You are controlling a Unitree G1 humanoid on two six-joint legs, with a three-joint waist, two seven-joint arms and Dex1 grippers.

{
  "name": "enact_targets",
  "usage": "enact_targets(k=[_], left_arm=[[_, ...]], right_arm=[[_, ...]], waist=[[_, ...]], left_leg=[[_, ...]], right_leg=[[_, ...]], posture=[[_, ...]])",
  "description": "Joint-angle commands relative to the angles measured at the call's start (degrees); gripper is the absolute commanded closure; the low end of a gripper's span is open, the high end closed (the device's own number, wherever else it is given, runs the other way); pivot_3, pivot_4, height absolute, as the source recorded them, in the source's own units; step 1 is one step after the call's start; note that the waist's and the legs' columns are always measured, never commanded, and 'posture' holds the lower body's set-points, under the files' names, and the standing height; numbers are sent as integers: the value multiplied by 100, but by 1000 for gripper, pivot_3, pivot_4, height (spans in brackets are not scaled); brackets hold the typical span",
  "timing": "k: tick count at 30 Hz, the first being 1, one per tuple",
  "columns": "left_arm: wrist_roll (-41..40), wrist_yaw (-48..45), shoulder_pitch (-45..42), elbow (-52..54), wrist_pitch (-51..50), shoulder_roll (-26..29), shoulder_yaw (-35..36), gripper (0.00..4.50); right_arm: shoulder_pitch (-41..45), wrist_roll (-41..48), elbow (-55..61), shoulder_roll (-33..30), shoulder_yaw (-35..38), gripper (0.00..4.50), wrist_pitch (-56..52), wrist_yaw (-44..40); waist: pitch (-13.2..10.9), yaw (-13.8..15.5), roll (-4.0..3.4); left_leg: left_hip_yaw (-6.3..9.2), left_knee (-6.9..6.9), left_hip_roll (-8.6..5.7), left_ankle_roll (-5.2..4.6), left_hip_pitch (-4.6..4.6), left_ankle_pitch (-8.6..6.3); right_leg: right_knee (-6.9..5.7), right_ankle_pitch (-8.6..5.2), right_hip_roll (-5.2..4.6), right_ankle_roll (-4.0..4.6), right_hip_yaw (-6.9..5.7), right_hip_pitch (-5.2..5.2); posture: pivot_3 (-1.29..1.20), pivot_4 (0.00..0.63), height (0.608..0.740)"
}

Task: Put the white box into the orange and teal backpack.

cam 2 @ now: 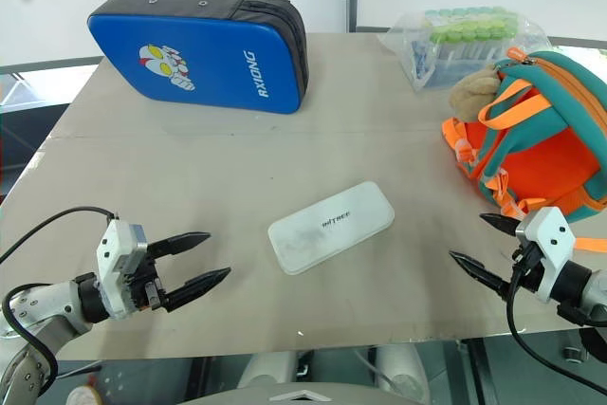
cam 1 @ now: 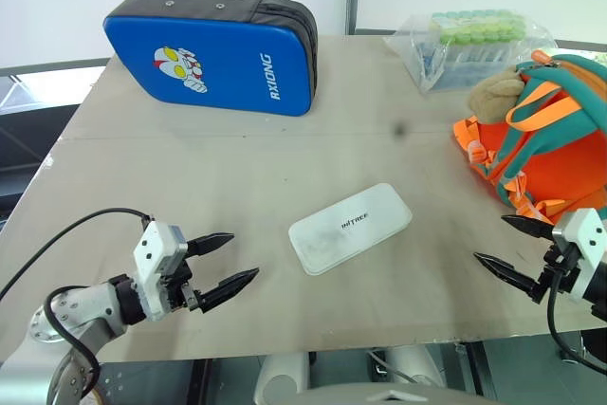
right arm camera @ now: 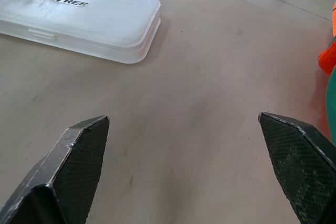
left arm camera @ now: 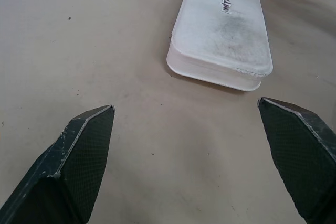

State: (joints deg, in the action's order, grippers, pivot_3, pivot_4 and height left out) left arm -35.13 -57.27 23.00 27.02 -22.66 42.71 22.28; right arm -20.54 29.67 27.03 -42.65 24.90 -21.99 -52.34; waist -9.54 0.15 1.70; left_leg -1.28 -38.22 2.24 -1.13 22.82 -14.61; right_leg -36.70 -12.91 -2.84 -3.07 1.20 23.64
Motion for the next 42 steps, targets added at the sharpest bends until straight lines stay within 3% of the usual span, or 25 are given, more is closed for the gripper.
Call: enact_targets(k=[1, 5, 11, 14, 17, 18, 21, 25, 30, 35, 42], left_arm=[[-96, 14, 9, 56, -21, -11, 69, 24], [-174, 163, 27, 158, -197, -63, 66, 24], [-519, 616, -19, 420, -523, -283, 141, 24], [-1189, 1281, -56, 737, -1186, -497, 281, 1191], [-1164, 1800, 223, 1353, -1567, -549, -60, 2689], [-1102, 1991, 253, 1510, -1688, -560, -222, 2972], [-828, 2775, 46, 1775, -2221, -584, -744, 4375], [-703, 3809, -519, 1821, -2920, -916, -1283, 4375], [-591, 4326, -1192, 1663, -3322, -1282, -1813, 4375], [-509, 4121, -1821, 1206, -3338, -1151, -1783, 4375], [-486, 3182, -2419, 269, -3228, -543, -1633, 4375]], right_arm=[[119, -118, 227, -88, 15, 0, 73, 129], [375, -573, 679, -170, -263, 0, -360, 821], [1126, -34, 636, -214, -523, 0, -1225, 961], [1619, 288, 493, -103, -673, 1220, -1693, 1111], [2136, -197, 218, -128, -1422, 2749, -1781, 1316], [2362, -457, 55, -139, -1769, 3055, -1823, 1426], [3244, -1188, -573, 30, -2640, 4468, -2057, 1912], [4222, -1824, -1243, 457, -3553, 4468, -2157, 2132], [4454, -1942, -1151, 460, -4488, 4468, -2087, 1289], [4064, -1811, -351, 101, -4300, 4468, -2380, 1054], [3543, -1711, 490, 424, -3791, 4468, -3297, 1665]], waist=[[0, 0, 0], [0, -25, -1], [-1, -25, -1], [1, -43, 7], [3, -58, 9], [2, -71, 8], [2, -88, 8], [1, -85, 9], [1, -40, 8], [4, 13, 7], [4, -48, 8]], left_leg=[[0, 0, 0, 0, 0, 0], [1, 0, 0, 0, -2, 0], [1, 0, 0, 0, 1, 0], [2, -4, 1, -1, 1, 0], [5, -1, 1, 0, 1, 0], [3, 0, -2, 0, 1, 0], [0, -1, -9, -1, 0, 0], [4, -6, -13, -2, -1, 2], [7, 0, -13, -1, 13, 2], [10, 0, -15, -1, 12, 1], [5, -2, -12, 0, 4, 2]], right_leg=[[0, 0, 0, 0, 0, 0], [-1, 0, 0, 0, 1, 1], [0, 1, 0, 2, 0, 0], [-2, 2, -2, 2, 3, 0], [-2, 6, 2, 8, 0, 0], [-2, 12, 2, 19, 2, 0], [-2, 14, 2, 21, 6, 1], [-8, 19, 18, 27, 4, -1], [-5, 20, 22, 31, -12, -2], [-1, 19, 15, 30, -8, -3], [-9, 19, 22, 30, -13, -3]], posture=[[0, 150, 740], [0, 150, 740], [0, 150, 740], [0, 150, 740], [0, 150, 740], [0, 150, 740], [0, 150, 740], [0, 150, 740], [0, 150, 740], [0, 150, 740], [0, 150, 740]])
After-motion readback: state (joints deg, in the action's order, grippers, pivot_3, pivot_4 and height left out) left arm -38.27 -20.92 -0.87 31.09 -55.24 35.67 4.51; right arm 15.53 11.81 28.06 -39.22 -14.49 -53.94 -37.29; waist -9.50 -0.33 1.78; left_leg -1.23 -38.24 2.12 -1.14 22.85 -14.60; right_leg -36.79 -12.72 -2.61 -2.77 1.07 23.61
